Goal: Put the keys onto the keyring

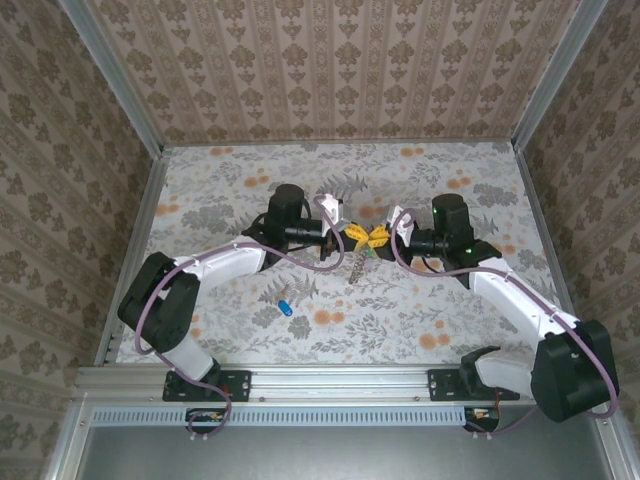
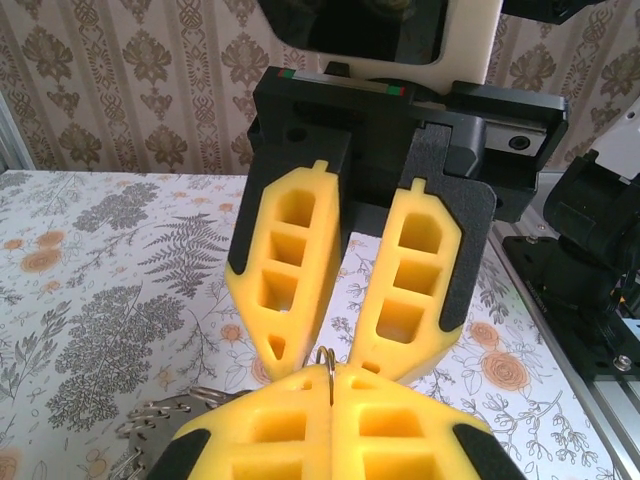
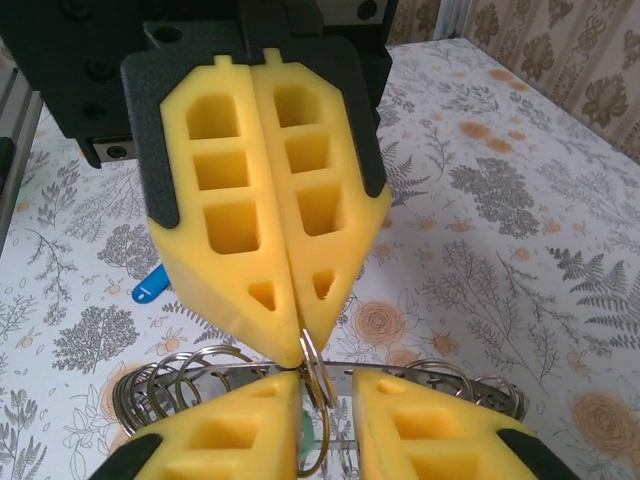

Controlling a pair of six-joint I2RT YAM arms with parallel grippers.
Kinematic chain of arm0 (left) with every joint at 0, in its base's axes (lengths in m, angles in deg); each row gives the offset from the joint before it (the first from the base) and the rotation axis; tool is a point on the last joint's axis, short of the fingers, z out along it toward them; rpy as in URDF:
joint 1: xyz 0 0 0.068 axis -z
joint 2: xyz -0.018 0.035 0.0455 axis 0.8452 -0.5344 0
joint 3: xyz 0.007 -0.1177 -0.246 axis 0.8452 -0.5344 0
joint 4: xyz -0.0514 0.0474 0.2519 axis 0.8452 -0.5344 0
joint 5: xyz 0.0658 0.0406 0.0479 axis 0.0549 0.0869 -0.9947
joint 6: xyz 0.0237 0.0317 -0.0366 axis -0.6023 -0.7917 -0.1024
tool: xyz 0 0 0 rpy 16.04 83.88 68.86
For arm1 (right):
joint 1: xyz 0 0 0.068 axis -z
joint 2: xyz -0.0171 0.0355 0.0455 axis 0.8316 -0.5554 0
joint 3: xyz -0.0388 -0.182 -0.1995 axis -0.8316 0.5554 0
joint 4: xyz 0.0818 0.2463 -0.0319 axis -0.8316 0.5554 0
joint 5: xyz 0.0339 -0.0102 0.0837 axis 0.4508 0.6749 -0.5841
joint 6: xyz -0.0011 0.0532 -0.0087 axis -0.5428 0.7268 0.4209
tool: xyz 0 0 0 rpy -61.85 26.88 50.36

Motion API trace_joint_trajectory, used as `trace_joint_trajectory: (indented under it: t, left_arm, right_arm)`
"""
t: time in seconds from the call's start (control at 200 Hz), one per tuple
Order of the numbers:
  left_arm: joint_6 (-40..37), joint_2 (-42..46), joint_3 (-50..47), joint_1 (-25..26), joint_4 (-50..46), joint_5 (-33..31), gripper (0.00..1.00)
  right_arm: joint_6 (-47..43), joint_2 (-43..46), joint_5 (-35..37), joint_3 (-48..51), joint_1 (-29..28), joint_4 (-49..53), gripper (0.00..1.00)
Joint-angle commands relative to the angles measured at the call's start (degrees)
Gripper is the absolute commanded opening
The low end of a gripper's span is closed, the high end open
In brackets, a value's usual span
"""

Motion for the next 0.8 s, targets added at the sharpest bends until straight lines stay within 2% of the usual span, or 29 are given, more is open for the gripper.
trace_joint_trajectory:
  t: [0.0, 0.255, 0.375, 0.505, 0.795]
  left_arm:
    - [0.45, 0.68, -0.14, 0.59, 2.06, 1.85, 0.0]
    - [-0.38, 1.3, -0.21, 0.54, 1.19, 0.08, 0.0]
    - [-0.61, 1.24, -0.1, 0.68, 0.89, -0.01, 0.0]
    - [-0.62, 1.32, -0.04, 0.68, 0.87, 0.02, 0.0]
    - [-0.67, 1.22, 0.27, 1.04, 0.86, 0.46, 0.0]
  right_arm:
    - [-0.09, -0.1, -2.08, -1.27, 0.29, -2.15, 0.29]
    - [-7.61, 3.93, 3.72, -2.25, 0.47, 10.47, 0.37]
    - [-9.08, 5.26, 2.89, -3.33, 0.95, 14.92, 0.39]
    - [-7.28, 5.6, 1.53, -3.27, 1.22, 12.35, 0.39]
    - [-1.65, 2.24, -1.45, -3.42, 1.32, 3.08, 0.27]
